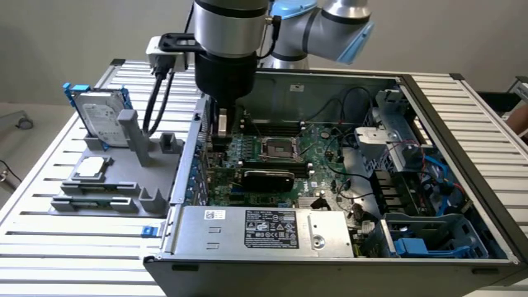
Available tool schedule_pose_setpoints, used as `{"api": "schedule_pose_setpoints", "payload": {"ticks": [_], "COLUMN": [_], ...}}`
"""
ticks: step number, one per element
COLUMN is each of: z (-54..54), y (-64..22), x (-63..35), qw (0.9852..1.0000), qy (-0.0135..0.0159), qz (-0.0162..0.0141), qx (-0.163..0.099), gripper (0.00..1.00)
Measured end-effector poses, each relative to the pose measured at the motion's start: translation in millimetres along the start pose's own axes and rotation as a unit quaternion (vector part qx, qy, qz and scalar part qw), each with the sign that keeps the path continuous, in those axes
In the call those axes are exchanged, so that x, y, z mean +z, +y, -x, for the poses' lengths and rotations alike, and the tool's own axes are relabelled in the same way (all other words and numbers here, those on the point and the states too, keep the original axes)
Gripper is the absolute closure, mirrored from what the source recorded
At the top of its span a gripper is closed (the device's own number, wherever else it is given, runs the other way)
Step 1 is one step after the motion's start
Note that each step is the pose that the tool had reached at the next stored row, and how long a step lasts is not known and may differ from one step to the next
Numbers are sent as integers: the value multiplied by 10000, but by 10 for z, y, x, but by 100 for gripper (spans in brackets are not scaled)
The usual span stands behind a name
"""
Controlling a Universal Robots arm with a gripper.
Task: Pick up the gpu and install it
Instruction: 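Press down on the gpu until it lock into place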
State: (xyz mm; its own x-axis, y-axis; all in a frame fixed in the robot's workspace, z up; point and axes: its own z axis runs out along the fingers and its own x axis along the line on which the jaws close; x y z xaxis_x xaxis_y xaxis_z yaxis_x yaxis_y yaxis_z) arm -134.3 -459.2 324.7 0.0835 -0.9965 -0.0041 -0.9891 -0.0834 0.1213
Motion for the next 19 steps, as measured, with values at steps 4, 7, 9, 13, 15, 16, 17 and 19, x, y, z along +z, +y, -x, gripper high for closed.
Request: {"api": "schedule_pose_setpoints", "payload": {"ticks": [4,7,9,13,15,16,17,19], "z": [-9,-22,-26,-27,-27,-27,-27,-27], "y": [-86,-186,-220,-219,-219,-219,-219,-219], "x": [-196,-335,-372,-374,-375,-375,-375,-375], "qw": [10000,10000,10000,10000,10000,10000,10000,10000], "qy": [-2,-8,-13,-14,-13,-13,-13,-13], "qz": [-1,-1,-2,0,0,1,1,1], "qx": [0,0,-2,-1,-1,-1,-1,-1], "gripper": [89,89,89,89,89,89,89,89]}}
